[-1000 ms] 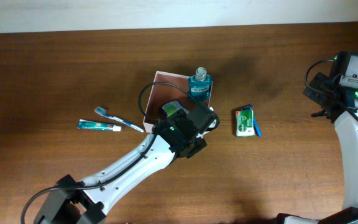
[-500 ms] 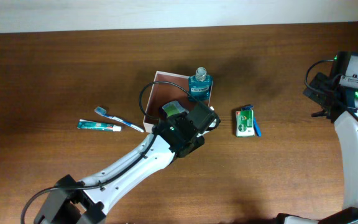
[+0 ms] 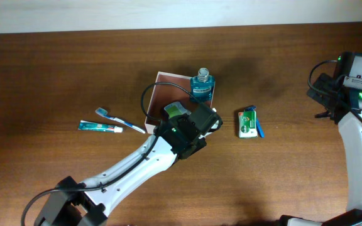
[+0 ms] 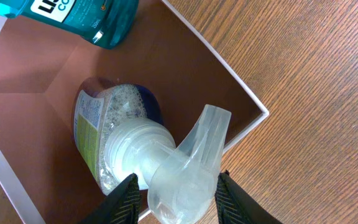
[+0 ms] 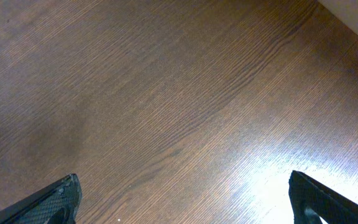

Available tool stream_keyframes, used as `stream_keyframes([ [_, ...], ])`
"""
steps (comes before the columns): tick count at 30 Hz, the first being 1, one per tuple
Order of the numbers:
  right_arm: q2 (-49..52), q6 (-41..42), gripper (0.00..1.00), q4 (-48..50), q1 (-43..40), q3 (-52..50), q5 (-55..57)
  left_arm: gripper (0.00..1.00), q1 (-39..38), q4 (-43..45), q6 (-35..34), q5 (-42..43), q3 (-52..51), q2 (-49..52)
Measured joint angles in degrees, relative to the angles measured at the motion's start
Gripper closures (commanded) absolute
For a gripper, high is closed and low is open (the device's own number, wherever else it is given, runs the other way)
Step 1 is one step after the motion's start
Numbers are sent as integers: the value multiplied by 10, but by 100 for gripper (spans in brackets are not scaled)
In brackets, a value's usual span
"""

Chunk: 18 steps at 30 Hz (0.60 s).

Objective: Pack container

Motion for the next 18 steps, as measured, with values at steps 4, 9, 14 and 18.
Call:
stream_keyframes([
  [4,0,0,1,0,0,0,0,28,0,0,3,-1,0,0],
  [9,0,0,1,0,0,0,0,27,0,0,5,-1,-1,0],
  [14,0,0,1,0,0,0,0,30,0,0,7,-1,-1,4],
  [18,0,0,1,0,0,0,0,43,-1,1,21,-14,-1,22],
])
